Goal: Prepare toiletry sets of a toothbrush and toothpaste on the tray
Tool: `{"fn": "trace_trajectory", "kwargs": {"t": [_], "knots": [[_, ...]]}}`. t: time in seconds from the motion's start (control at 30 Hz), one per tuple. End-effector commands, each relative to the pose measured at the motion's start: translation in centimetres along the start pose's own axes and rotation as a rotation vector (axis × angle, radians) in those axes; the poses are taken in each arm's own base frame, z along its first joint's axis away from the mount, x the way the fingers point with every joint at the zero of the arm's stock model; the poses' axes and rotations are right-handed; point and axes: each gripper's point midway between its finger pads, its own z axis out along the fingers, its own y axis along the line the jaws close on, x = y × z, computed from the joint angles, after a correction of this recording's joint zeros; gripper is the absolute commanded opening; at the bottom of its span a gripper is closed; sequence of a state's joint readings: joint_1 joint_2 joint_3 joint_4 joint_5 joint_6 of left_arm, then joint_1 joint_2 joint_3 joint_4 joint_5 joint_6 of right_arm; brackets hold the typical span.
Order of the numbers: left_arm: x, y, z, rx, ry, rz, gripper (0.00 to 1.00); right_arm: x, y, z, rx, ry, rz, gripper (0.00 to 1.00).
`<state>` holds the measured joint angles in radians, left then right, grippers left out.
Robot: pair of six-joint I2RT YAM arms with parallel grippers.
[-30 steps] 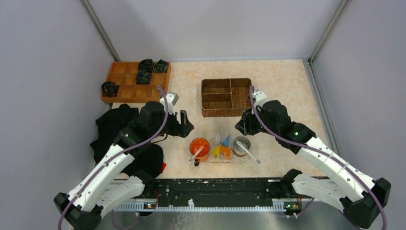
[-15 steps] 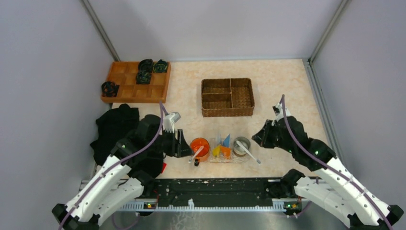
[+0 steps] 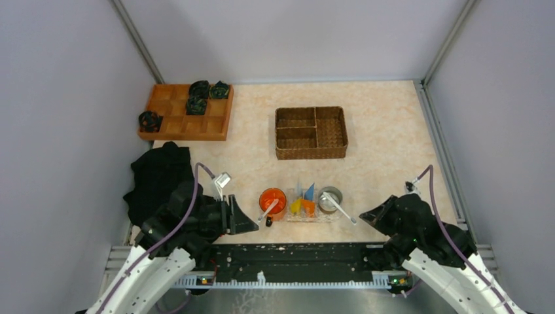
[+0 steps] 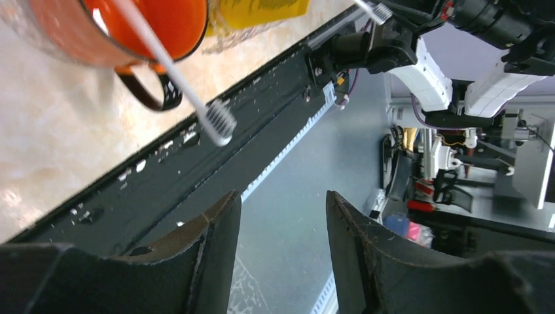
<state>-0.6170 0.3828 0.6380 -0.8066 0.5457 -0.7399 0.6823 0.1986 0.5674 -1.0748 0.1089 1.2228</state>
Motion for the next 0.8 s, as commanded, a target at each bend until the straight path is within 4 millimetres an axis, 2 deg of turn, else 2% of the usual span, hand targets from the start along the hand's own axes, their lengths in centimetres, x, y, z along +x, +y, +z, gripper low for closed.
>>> {"fn": "trace_trajectory", "kwargs": {"t": [0.0,0.4,0.6,0.77], "knots": [[3.4,1.7,0.2,-0.015,0.092,-0.194,0.57,0.5,-2.4,-0.2,0.113,0.001,0.151,0.0],[7.6,4.8,-1.3,-0.117,0.107,-0.43,0.57,1.1,-4.6,-0.7,0.27,0.011,0.301,0.0],[10.2,6.9,-0.5,-0.194,0.194,-0.604,0.59,2.0,-4.0,0.3,0.269,0.048,0.414,0.0],[10.0,7.1,-0.3,-0.225,0.188,-0.693,0.61,1.6,-4.0,0.2,0.366,0.037,0.421,0.0]]}}
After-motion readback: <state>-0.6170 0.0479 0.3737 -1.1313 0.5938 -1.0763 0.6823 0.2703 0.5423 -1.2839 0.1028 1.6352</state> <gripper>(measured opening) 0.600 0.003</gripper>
